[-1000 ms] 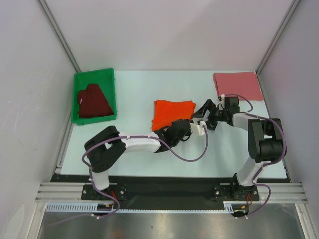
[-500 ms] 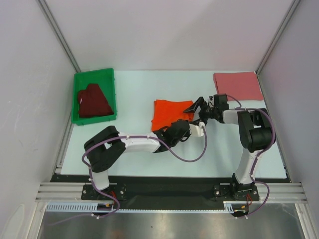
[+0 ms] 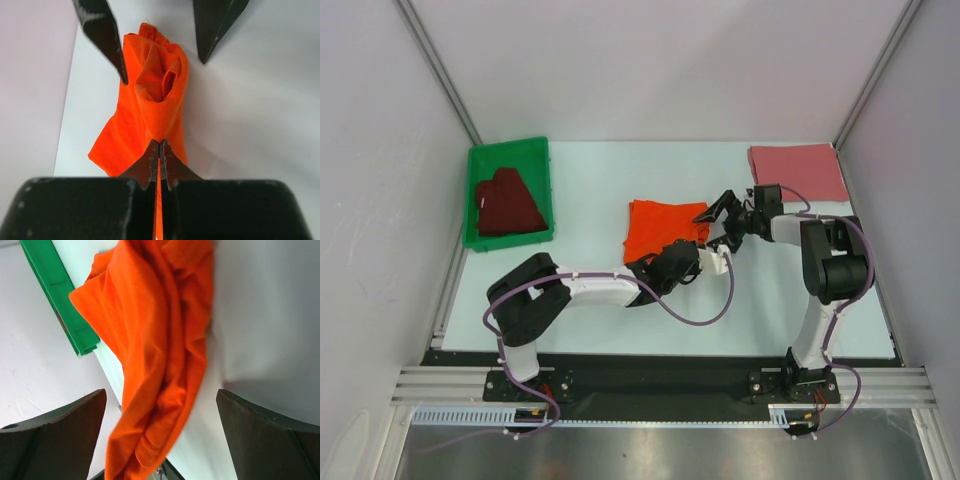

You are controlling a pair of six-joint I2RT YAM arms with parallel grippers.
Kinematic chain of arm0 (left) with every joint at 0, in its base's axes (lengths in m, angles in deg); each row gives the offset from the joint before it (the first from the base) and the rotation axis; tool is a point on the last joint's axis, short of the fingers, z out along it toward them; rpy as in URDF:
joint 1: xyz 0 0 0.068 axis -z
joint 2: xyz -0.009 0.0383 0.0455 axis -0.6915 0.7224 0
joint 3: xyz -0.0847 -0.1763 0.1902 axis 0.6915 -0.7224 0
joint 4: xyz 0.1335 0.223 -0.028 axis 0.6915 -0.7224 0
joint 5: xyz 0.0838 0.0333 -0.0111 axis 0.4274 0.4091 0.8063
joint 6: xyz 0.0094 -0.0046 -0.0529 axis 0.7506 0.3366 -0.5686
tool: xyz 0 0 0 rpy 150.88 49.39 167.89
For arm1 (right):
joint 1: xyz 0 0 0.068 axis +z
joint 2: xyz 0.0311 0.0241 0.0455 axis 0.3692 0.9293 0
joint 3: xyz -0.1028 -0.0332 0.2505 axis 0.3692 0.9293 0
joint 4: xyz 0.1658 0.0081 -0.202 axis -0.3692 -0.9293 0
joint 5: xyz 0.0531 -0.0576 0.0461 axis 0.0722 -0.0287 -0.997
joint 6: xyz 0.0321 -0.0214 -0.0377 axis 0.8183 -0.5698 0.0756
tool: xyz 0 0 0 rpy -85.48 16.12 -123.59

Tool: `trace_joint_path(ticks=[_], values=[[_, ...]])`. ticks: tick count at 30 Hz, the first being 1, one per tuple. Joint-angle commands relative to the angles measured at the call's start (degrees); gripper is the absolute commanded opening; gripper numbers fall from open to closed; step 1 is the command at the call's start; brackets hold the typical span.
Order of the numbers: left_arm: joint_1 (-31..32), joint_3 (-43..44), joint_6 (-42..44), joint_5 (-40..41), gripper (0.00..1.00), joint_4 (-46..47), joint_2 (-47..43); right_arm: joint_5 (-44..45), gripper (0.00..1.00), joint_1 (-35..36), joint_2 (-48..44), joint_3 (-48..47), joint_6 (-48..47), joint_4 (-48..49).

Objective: Fold and stack the t-shirts
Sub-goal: Neatly place the folded tshirt to the corner

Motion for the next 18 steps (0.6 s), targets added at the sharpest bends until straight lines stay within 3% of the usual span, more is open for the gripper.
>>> trace_joint_path(ticks=[1, 8, 14, 18], values=[[-0.42, -0.13, -0.66, -1.34, 0.0, 2.51, -3.39, 1.39, 1.0, 2.87, 1.16, -3.46, -2.2, -1.88], [-0.42, -0.13, -2.24, -1.69, 0.0, 1.72, -4.0, 7.2, 0.96, 6.04, 1.16, -3.64, -0.53, -2.76], [-0.42, -0.13, -3.56, -2.48, 0.0, 1.63, -4.53, 11.42, 0.72, 7.27, 2.3, -4.17, -0.62, -0.84], [-0.42, -0.31, -4.35, -2.66, 0.0, 1.54, -4.45, 11.6, 0.42, 7.63, 4.85, -6.0, -0.44, 1.11]])
